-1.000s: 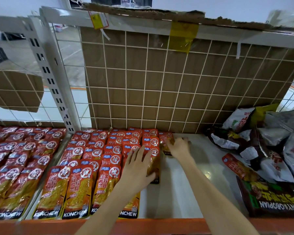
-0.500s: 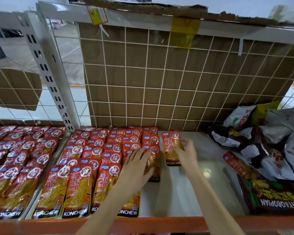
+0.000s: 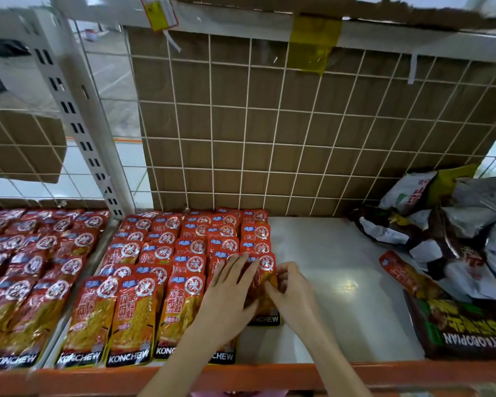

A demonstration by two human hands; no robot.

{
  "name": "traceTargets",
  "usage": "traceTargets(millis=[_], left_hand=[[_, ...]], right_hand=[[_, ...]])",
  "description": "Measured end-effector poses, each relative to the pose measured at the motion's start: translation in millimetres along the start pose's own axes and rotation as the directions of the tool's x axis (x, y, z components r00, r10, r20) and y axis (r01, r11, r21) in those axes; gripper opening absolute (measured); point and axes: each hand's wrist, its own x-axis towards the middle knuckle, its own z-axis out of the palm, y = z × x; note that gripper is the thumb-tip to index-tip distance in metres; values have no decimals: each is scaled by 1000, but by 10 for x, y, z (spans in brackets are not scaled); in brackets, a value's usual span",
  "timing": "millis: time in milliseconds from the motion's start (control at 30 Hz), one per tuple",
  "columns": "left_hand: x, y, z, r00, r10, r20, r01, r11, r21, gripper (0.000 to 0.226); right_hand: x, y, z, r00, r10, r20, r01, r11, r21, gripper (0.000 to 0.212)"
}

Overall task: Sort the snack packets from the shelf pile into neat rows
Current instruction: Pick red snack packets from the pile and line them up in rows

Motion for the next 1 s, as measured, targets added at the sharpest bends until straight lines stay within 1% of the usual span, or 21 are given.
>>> traceTargets(millis=[100,133,167,200,300,333,400,433,500,600,667,800,867,1000], left_hand=[[0,-3,-7,1000,-3,0,3,999,48,66],[3,-6,1,999,-17,48,14,999,46,65],[-3,3,1,997,-29,65,24,997,70,65],[-6,-7,28,999,-23,45,20,997,77,67],[13,-6,32,998,-31,58,31,999,11,79],[23,-12,44,998,-37,43,36,999,28,81],[28,-32,62,996,-46,74,39,995,95,86],[26,-43,72,995,-57,83,48,994,103,87],[26,-57,71,999,-26,48,22,996,87,88],[19,-81,86,1000,-14,19,12,995,104,87],[40,-60,54,999,-9,40,5,995,98,85],[98,46,-74,997,-23,68,22,1000,20,68],[141,71,-120,994,-31,105,27,999,37,65],[157,102,-151,990,-41,134,40,999,10,66]], right_hand=[[14,-2,3,1000,11,5,-11,1000,-24,17],[19,-1,7,1000,19,13,-19,1000,-24,17],[22,0,13,999,30,22,-30,999,-14,18],[22,-1,21,999,39,26,-39,999,2,17],[29,-13,47,999,39,10,-39,999,-13,17],[38,-13,53,999,37,7,-37,999,-20,17],[52,-14,53,999,43,12,-43,999,-27,16],[55,-17,50,999,41,15,-40,998,-46,16],[49,-10,54,1000,21,13,-19,992,-121,17],[36,0,57,1000,-9,5,9,980,-199,19],[49,20,48,1000,-11,14,13,979,-204,19],[72,44,5,998,-11,55,20,984,-174,18],[81,61,-18,997,-7,77,18,989,-150,19],[64,89,-120,992,-19,123,33,993,-110,25]])
